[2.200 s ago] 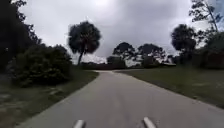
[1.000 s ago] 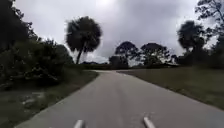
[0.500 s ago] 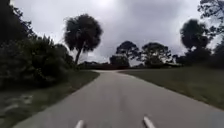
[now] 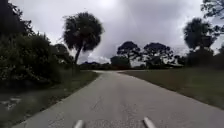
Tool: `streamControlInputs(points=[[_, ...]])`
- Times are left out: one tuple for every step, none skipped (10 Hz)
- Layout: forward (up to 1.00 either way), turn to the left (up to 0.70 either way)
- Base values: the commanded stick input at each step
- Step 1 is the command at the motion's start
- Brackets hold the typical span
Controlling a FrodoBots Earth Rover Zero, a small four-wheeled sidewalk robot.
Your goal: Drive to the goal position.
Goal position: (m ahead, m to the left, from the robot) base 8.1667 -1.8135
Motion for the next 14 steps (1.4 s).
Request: streamControlInputs(points=[[0.85,0.0],[0.85,0.0],[0.85,0.0],[0.85,-0.01],[0.85,-0.25],[0.85,-0.33],[0.85,-0.14],[0.85,0.0],[0.85,0.0],[0.85,0.0],[0.85,0.0],[0.85,0.0],[0.85,0.0],[0.85,0.0]])
